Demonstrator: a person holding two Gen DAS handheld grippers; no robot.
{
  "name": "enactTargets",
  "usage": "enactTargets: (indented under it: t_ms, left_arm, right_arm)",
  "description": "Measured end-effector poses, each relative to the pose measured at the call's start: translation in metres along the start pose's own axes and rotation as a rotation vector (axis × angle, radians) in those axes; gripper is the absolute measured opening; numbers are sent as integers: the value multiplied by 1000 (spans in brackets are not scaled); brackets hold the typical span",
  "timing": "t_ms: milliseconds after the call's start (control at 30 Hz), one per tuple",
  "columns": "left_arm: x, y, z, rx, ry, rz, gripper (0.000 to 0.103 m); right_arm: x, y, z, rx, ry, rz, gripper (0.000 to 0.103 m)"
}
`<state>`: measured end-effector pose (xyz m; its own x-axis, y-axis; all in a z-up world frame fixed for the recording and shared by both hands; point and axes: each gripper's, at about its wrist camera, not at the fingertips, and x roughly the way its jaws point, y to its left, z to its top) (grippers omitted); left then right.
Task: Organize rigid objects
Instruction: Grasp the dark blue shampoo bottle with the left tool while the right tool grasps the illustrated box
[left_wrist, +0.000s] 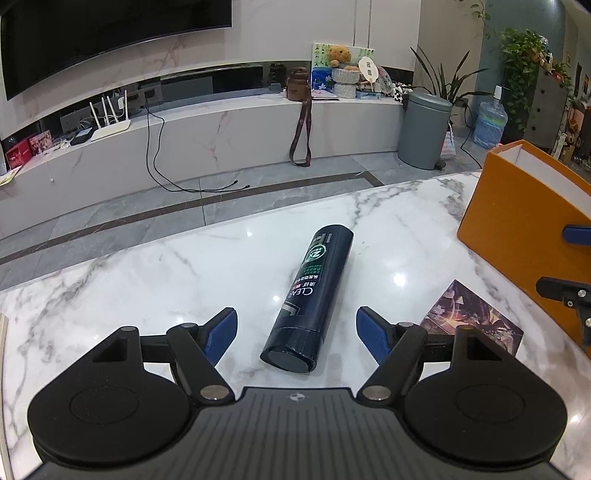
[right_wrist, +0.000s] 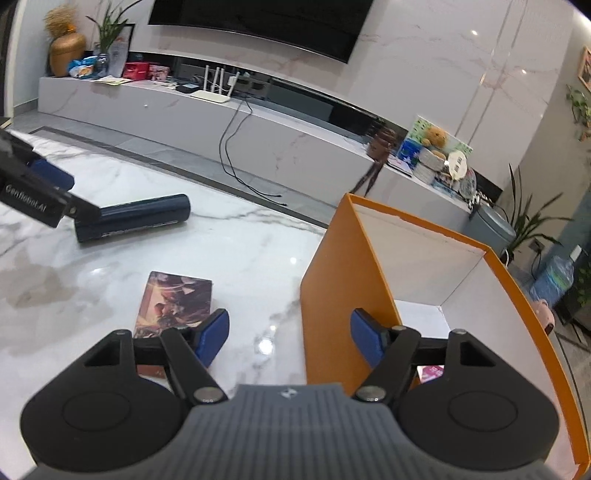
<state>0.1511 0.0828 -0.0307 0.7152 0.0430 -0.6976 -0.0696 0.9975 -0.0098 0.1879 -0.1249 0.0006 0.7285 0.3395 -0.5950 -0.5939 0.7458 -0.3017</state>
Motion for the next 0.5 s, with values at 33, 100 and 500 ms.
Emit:
enactTargets:
  t_ms: [33, 100, 500]
  left_arm:
    - [1, 1, 0, -2, 1, -2, 86]
    - [3, 1, 1, 1, 4, -3, 86]
    - [19, 0, 6, 42, 16, -14, 86]
  right_arm:
    - [0, 0, 1, 8, 3, 4, 76]
    - [0, 1, 4, 26, 11, 14, 80]
    - [0, 3, 10, 60, 15, 13, 82]
